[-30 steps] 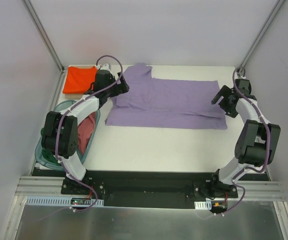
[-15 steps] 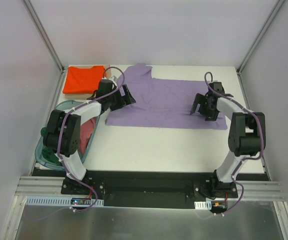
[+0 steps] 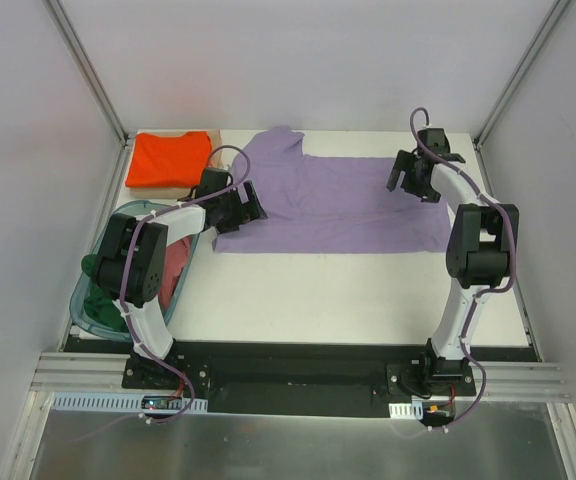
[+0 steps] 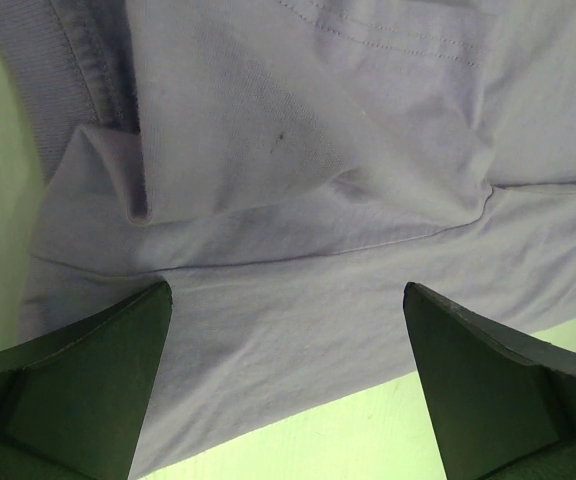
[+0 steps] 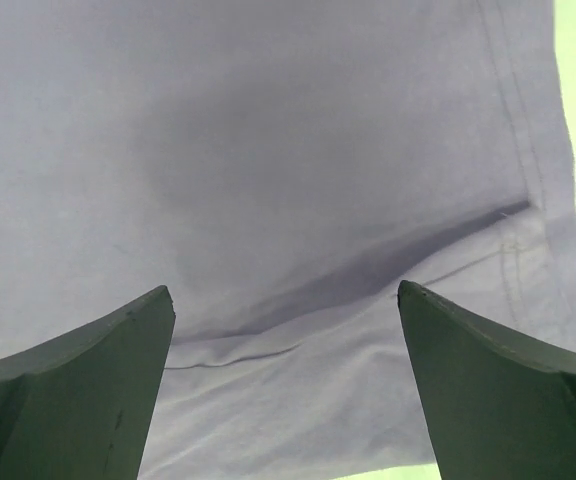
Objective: Fold and stack the t-shirts
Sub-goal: Fold the flattened tshirt in 1/3 of the way
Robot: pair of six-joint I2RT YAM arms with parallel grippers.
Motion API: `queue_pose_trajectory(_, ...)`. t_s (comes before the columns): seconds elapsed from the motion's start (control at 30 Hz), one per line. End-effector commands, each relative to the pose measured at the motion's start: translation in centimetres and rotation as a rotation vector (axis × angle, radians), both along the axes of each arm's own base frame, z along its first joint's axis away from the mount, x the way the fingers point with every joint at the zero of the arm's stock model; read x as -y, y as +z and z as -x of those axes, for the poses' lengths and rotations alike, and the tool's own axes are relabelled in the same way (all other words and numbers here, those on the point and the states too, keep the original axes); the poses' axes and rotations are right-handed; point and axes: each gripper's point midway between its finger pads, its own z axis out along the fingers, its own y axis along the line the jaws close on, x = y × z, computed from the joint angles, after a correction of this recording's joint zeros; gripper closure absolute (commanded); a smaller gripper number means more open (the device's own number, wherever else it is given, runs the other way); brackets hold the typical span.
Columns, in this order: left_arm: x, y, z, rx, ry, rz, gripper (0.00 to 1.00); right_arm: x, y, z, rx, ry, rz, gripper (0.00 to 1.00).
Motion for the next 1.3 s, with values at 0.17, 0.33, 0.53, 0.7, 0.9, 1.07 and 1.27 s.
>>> queue_pose_trajectory(0.17,-0.6,-1.0,1.2,-0.036,0.000,-0.032,0.01,-0.1,-0.9,7.0,-0.085,0.005,-0.024,0.04)
queue_pose_trajectory(0.33,-0.6,-1.9,2.1,-0.075,0.014,-0.023,0.01,-1.4,-5.0,7.4,-0.168,0.019,-0.148,0.04)
queue_pose_trajectory(0.53,-0.1,-3.3,5.8,-0.181,0.013,0.048,0.01,0.2,-6.3,12.0,-0.262,-0.096,-0.166,0.04)
queue_pose_trajectory(0.7,-0.5,-5.1,13.3,-0.346,0.045,0.109,0.01,1.2,-5.9,18.3,-0.309,-0.146,-0.173,0.04)
queue_pose_trajectory(0.9,-0.8,-6.6,22.3,-0.457,0.042,0.034,0.01,1.5,-6.4,25.5,-0.340,-0.209,-0.172,0.04)
queue_pose_trajectory(1.07,-2.5,-5.6,26.4,-0.431,0.070,-0.047,0.01,2.5,-5.7,28.9,-0.294,-0.259,-0.113,0.04)
queue_pose_trajectory(1.27,-4.7,-2.4,25.9,-0.261,0.059,-0.107,0.01,1.2,-2.9,28.8,-0.170,-0.164,-0.160,0.04)
